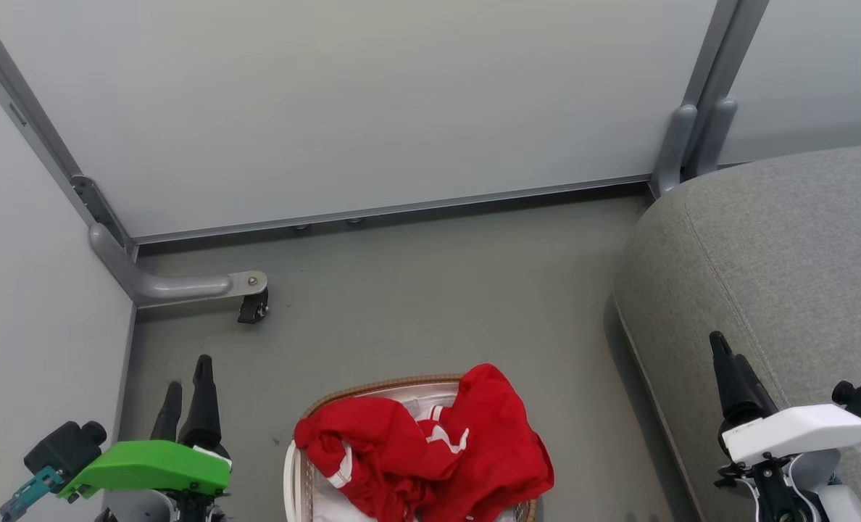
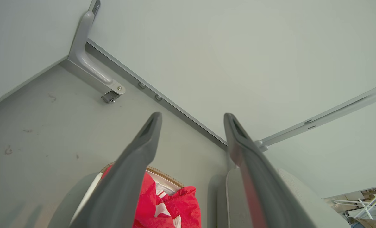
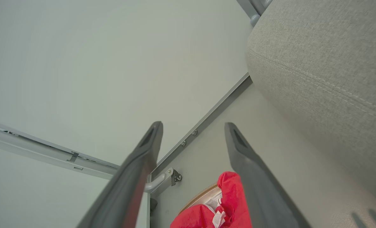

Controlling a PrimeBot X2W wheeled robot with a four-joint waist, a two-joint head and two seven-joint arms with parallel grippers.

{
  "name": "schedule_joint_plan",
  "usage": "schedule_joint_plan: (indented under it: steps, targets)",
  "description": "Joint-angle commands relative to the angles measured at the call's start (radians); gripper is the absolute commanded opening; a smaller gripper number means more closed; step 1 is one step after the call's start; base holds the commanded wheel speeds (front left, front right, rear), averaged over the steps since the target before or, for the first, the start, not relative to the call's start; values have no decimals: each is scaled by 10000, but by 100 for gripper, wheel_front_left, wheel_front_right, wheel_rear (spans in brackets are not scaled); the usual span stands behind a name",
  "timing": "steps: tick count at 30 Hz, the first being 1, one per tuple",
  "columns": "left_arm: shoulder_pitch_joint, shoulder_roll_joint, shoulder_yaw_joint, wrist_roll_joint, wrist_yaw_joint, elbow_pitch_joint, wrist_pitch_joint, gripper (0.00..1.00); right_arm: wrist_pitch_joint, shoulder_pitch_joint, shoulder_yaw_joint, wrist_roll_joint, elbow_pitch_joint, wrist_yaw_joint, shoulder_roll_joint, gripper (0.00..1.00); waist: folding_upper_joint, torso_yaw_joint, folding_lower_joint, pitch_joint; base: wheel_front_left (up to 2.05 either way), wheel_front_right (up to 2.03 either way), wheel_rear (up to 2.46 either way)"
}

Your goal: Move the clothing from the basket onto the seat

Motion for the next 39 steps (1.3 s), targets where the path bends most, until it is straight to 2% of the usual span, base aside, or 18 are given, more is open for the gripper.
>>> schedule_joint_plan:
  steps: [1, 21, 39]
  targets:
    - [-179, 110, -76, 368, 22, -42, -123, 100, -122, -84, 27, -409, -85, 4, -115, 100, -1, 13, 0, -3, 0, 0, 0]
    - [-181, 350, -618, 2996, 149, 191, -755, 100, -752, 16, 239, -3161, 94, 4, -268, 100, -1, 214, 0, -41, 0, 0, 0]
    - [-306, 395, -849, 4890, 343, 330, -1228, 100, -1221, -46, 383, -5269, 249, 4, -271, 100, -1, 261, 0, 1, 0, 0, 0]
